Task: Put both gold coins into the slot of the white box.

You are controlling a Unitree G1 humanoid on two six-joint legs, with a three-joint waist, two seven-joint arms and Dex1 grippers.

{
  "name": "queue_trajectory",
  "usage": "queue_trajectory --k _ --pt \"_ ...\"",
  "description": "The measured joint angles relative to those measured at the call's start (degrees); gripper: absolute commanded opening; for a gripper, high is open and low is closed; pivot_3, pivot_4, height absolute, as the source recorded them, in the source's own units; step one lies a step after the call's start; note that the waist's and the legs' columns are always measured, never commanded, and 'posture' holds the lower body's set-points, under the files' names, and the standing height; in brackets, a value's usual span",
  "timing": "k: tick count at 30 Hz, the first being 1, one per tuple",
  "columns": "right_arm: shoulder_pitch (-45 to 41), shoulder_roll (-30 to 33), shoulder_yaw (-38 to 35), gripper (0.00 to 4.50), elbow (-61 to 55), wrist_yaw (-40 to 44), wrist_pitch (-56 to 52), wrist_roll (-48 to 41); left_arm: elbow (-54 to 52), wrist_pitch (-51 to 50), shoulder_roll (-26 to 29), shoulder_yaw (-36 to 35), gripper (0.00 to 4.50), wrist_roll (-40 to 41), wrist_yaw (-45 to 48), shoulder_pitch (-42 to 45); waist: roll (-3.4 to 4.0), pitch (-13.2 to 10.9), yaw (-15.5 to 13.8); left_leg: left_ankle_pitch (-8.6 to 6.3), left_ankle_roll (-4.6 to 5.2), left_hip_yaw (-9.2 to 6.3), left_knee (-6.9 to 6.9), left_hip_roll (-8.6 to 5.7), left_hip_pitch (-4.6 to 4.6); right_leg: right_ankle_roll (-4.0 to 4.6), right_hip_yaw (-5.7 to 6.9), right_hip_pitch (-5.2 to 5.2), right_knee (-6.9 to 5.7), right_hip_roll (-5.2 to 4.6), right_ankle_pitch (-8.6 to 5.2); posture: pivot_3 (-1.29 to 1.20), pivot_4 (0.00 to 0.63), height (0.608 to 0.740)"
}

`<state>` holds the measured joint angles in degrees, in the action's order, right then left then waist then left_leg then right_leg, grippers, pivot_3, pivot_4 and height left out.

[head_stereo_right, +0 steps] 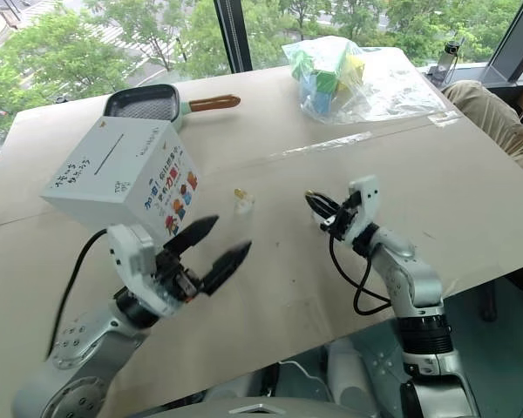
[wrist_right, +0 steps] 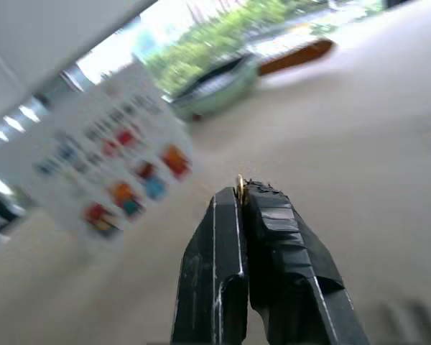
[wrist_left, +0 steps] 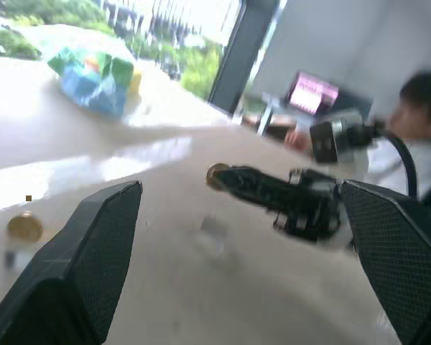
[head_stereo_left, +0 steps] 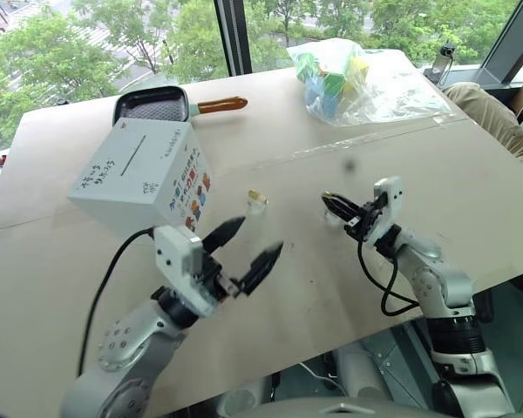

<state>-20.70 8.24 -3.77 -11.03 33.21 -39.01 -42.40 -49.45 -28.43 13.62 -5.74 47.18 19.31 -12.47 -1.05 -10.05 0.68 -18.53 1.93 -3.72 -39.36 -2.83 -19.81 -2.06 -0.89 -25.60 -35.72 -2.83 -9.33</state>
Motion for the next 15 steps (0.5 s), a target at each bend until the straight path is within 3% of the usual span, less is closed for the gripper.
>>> queue_trajectory --k 8,11,12,13,14,15 --pt "-6.86 -4.83 -6.26 0.06 -2.46 -11.81 -15.6 -34.78 5.61 2.44 -11.83 3.98 4.5 13.93 -5.34 5.43 -0.02 0.02 0.12 -0.03 0.05 0.0 0.0 -0.05 -0.02 0.01 0.02 0.0 0.01 0.05 0.0 0.0 0.15 0.721" --pt "-7.58 -5.22 -6.16 0.0 -2.24 -15.13 -16.61 -40.4 6.33 3.19 -12.46 3.9 3.74 17.83 -5.37 6.12 -0.02 0.02 0.14 -0.03 0.06 -0.01 0.01 -0.04 -0.02 0.01 0.04 0.0 0.01 0.19 -0.01 0.0 0.15 0.721" --pt "-7.58 -5.19 -6.01 0.0 -2.07 -15.81 -16.87 -41.43 6.4 3.66 -12.56 3.79 3.21 18.83 -5.36 6.46 -0.02 0.02 0.13 -0.03 0.06 0.0 0.01 -0.04 -0.03 0.0 0.04 0.0 0.01 0.22 -0.01 0.0 0.15 0.721" --pt "-7.58 -5.12 -5.82 0.0 -1.94 -16.14 -16.98 -41.98 6.44 3.94 -12.52 3.66 2.97 19.69 -5.32 6.82 -0.02 0.02 0.13 -0.02 0.06 0.02 0.01 -0.05 -0.03 0.0 0.02 0.0 0.01 0.22 -0.01 0.0 0.15 0.721" --pt "-7.58 -4.82 -5.04 0.0 -1.91 -16.39 -17.24 -42.97 6.44 4.2 -11.95 3.57 2.36 20.84 -5.2 7.4 -0.02 0.02 0.13 -0.02 0.06 0.04 0.0 -0.06 -0.03 0.0 0.0 0.0 0.01 0.22 -0.01 0.0 0.15 0.721" --pt "-7.59 -4.68 -4.44 0.0 -1.91 -16.43 -17.38 -43.48 6.44 4.21 -11.71 3.67 2.36 21.35 -5.13 7.54 -0.01 0.02 0.16 -0.03 0.07 0.07 0.0 -0.06 -0.02 0.0 -0.01 0.0 0.01 0.22 -0.01 0.0 0.15 0.721"
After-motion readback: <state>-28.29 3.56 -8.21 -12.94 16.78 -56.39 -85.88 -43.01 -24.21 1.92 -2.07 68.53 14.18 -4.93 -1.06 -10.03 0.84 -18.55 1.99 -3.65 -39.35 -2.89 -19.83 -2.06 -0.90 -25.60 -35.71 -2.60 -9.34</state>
